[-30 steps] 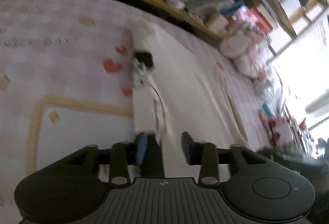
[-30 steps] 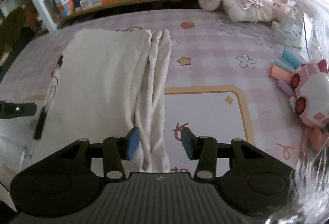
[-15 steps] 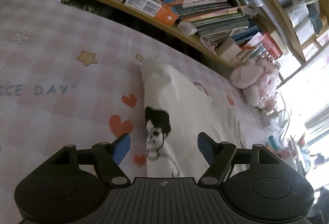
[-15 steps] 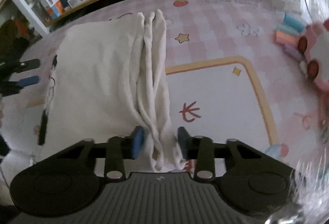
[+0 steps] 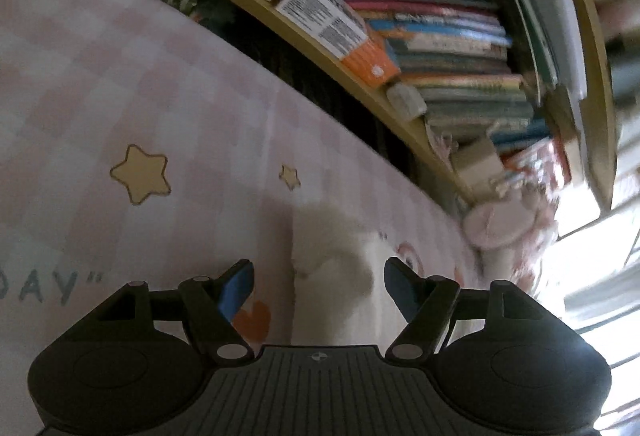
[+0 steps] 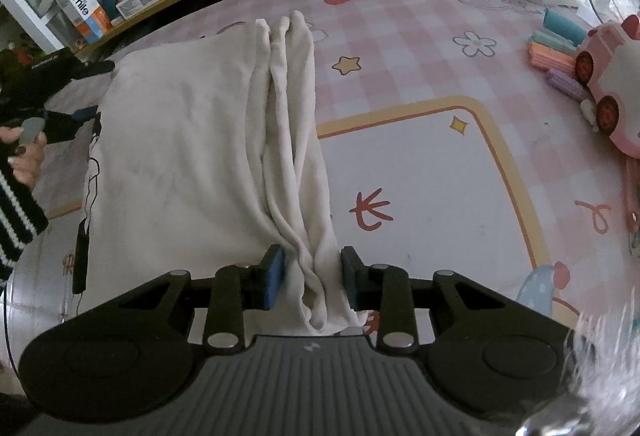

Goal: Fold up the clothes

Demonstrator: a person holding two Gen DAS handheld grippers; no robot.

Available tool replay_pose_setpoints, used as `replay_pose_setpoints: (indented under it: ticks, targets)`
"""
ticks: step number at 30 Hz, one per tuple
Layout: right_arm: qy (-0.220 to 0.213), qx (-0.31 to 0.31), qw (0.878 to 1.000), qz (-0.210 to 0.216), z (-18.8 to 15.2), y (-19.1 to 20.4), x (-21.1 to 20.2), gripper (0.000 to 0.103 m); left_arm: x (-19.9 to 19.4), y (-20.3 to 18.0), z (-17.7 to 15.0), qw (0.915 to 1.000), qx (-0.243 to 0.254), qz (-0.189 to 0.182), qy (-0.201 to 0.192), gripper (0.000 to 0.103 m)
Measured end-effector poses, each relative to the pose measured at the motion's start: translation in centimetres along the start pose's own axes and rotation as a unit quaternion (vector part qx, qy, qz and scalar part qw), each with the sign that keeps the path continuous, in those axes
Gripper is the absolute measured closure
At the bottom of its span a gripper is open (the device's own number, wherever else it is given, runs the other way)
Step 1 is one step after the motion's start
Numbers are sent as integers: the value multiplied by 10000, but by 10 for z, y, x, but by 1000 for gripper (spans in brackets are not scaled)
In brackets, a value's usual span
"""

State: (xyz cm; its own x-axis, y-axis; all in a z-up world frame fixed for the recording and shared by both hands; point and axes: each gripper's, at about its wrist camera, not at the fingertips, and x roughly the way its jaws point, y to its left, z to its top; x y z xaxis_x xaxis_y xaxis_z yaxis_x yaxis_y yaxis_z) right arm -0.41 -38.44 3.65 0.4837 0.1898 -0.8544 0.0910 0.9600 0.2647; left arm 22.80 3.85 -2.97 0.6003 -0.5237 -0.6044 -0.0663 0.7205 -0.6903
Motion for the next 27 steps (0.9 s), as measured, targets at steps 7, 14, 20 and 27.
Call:
replay_pose_setpoints:
  ticks: [7,14,20,27]
  targets:
    - [-36,33,10000,-59,-2,4,3,73,-11,-37,-5,9885,1469,78,-361,100]
    - [-43,-155,9998,76,-2,16,10,74,-9,-52,12,9777,1955,452,-618,91]
    - [-31,-434,9990,79,0,26,16,74,-21,-31,7,9835,1247,1140,-650,56]
    - [-14,-464,9985,281,1,19,16,73,-79,-4,-72,9917,842,948,-188,40]
